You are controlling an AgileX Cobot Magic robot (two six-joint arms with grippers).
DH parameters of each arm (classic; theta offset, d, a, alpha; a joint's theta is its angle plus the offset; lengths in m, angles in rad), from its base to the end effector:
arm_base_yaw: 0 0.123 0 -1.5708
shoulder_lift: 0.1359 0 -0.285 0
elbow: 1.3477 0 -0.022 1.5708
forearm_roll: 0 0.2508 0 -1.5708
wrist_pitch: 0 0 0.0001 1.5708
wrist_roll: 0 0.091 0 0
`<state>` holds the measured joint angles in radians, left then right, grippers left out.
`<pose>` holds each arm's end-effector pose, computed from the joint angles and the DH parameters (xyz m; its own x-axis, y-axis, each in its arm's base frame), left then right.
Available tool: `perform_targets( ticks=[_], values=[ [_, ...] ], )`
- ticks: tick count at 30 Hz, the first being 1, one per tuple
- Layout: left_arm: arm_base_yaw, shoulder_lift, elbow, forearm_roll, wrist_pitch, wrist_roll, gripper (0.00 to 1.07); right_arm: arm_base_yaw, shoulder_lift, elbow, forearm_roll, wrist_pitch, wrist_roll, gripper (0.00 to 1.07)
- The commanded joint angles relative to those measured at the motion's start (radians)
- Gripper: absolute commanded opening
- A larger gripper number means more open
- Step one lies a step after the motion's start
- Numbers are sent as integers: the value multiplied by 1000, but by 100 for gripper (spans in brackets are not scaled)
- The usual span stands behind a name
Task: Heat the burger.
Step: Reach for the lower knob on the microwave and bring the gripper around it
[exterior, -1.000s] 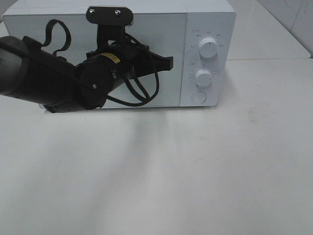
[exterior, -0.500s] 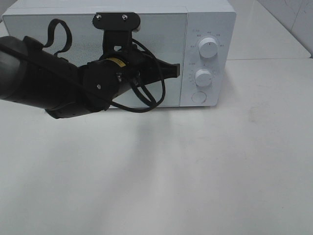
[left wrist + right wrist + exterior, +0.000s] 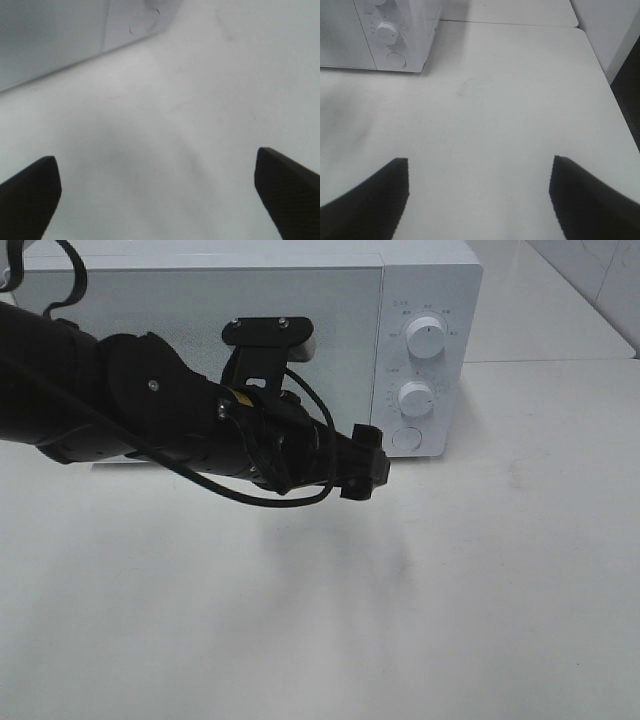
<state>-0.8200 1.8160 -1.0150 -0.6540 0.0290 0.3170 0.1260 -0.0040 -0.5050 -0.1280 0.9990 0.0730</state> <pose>0.2562 -0.2770 0.1788 -0.6772 0.2414 -0.6951 0.5469 0.7971 -0.2559 -0.0028 -0.0102 0.2843 -0.3856 -0.0454 -0.9216 -0.0255 0.9989 -0.0385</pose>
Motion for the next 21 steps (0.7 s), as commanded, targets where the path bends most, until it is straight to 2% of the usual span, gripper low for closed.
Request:
perform_targets(
  ticks=[1,2,4,5,6,8,10,11,13,14,16,17,18,20,21],
  values=[
    [16,-70,1,112,207,-2,100,-6,-27,4,1,-6,-13,75],
    [16,-70,1,112,207,-2,100,-6,-27,4,1,-6,-13,75],
    [45,-120,1,153,358,-9,100,-6,-27,4,1,-6,-13,75],
    [45,-120,1,153,358,-9,100,-6,-27,4,1,-6,-13,75],
    [78,-155,1,157,468,-8,100,-6,-27,4,1,-6,-13,75],
    [95,-168,1,157,509,-8,100,-6,-27,4,1,-6,-13,75],
    [170,-215,1,156,652,-9,100,-6,-27,4,1,-6,-13,75],
    [170,-215,1,156,652,-9,100,-6,-27,4,1,-6,-13,75],
    [251,-265,1,155,769,-14,100,-6,-27,4,1,-6,-13,75],
    [251,-265,1,155,769,-14,100,-6,-27,4,1,-6,-13,75],
    [339,-316,1,156,862,-30,100,-6,-27,4,1,-6,-13,75],
    [339,-316,1,156,862,-30,100,-6,-27,4,1,-6,-13,75],
    [406,-348,1,156,934,-31,100,-6,-27,4,1,-6,-13,75],
    [435,-361,1,157,959,-31,100,-6,-27,4,1,-6,-13,75],
    [510,-393,1,166,1019,-33,100,-6,-27,4,1,-6,-13,75]
  ],
)
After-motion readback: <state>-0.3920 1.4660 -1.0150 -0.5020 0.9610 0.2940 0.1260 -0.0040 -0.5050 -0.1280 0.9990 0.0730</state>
